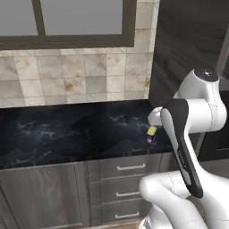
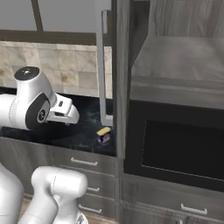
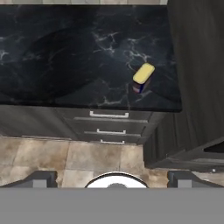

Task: Restock the canned food cabinet by taking the new fresh canned food from the counter and placing it in the cabinet. Then, take the old canned food from the cabinet and place it on the counter.

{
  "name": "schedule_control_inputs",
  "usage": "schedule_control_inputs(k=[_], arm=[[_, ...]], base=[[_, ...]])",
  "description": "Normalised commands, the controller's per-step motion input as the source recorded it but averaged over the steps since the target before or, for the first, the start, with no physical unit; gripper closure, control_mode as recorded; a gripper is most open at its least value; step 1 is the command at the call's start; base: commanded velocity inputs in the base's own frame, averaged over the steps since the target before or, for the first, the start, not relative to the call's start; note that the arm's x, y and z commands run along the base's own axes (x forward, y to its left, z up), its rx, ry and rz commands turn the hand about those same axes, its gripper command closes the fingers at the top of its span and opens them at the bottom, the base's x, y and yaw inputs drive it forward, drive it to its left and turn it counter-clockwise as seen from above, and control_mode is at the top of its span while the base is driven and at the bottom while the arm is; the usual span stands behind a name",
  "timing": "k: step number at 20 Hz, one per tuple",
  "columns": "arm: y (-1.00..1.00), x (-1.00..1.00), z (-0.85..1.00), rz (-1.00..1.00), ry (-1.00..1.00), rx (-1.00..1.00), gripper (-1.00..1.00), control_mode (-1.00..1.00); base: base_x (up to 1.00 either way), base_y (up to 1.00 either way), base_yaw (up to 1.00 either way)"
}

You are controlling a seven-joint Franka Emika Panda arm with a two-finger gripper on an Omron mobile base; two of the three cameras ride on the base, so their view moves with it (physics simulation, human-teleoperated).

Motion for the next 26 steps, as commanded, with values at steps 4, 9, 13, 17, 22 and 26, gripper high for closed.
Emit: schedule_control_inputs(k=[4, 9, 13, 17, 22, 26], arm=[[0.00, 0.00, 0.00, 0.00, 0.00, 0.00, -1.00, 1.00], [0.00, 0.00, 0.00, 0.00, 0.00, 0.00, -1.00, 1.00], [-0.10, 0.23, -0.27, -0.18, -0.04, 0.00, -1.00, -1.00], [-0.26, 0.25, -0.59, -0.24, 0.02, 0.00, -1.00, -1.00], [-0.37, 0.48, -0.65, -0.21, 0.06, 0.09, -1.00, -1.00], [-0.13, 0.92, -0.46, -0.18, 0.07, 0.05, -1.00, -1.00]], base=[[0.21, 0.29, -0.13], [0.11, 0.23, -0.21], [0.00, 0.00, 0.00], [0.00, 0.00, 0.00], [0.00, 0.00, 0.00], [0.00, 0.00, 0.00]])
